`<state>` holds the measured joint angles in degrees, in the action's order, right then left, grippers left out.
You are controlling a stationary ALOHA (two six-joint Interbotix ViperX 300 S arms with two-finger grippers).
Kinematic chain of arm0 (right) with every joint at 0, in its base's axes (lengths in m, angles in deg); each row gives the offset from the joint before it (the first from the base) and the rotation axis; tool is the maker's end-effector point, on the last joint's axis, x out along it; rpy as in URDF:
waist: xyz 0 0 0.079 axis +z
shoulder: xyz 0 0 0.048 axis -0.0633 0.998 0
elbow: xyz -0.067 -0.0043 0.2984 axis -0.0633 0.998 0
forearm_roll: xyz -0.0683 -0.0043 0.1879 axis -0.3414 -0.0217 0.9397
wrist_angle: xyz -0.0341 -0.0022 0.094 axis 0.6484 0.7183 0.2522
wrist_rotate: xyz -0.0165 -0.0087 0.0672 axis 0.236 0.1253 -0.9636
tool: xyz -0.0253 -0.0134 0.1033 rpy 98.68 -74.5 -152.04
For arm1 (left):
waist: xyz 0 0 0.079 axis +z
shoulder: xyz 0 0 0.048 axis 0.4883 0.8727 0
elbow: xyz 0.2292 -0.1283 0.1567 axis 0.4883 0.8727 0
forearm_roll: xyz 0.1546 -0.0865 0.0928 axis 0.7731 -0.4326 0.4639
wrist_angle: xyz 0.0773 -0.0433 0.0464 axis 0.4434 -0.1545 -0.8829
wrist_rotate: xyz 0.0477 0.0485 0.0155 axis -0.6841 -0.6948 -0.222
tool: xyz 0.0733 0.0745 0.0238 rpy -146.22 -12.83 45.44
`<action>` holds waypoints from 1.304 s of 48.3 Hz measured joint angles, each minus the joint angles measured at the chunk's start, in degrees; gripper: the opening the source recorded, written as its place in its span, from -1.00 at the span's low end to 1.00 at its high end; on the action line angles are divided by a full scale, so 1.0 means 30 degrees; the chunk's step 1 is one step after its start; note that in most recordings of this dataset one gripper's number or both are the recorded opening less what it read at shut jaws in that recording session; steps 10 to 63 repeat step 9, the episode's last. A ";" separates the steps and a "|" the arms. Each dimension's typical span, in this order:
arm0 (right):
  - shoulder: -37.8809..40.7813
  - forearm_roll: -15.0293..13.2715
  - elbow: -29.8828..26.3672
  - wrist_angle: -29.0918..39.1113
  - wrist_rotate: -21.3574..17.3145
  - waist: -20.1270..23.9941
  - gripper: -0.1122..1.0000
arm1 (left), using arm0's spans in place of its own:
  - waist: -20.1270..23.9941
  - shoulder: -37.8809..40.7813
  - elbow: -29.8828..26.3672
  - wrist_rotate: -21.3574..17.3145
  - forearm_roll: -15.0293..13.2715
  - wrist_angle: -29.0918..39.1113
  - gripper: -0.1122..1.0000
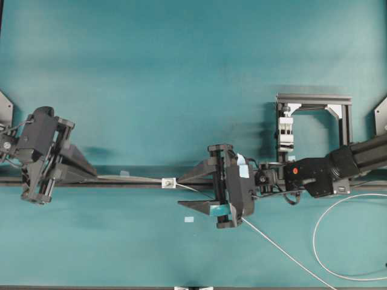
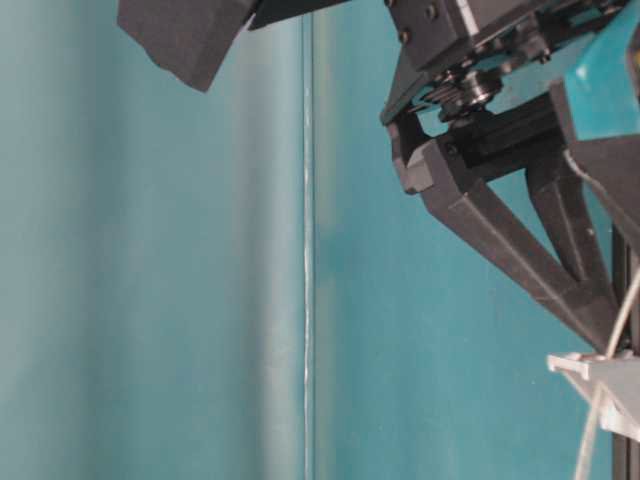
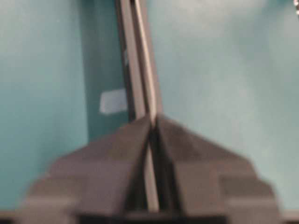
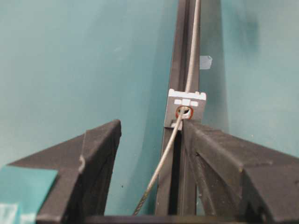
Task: Insert the wire into the hole on the left side and pull it with the left arm.
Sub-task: 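Pull the wire leftward through the clip with the left gripper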
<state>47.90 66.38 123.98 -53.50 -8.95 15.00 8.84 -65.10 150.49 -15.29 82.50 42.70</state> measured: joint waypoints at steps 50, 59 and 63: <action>-0.0029 0.0000 0.0000 0.0000 0.0000 0.0000 0.42 | 0.0000 -0.0088 0.0059 -0.0029 0.0000 0.0000 -0.17; -0.0029 0.0000 0.0000 0.0000 0.0000 0.0000 0.42 | 0.0000 -0.0088 0.0059 -0.0029 0.0000 0.0000 -0.17; -0.0029 0.0000 0.0000 0.0000 0.0000 0.0000 0.42 | 0.0000 -0.0088 0.0059 -0.0029 0.0000 0.0000 -0.17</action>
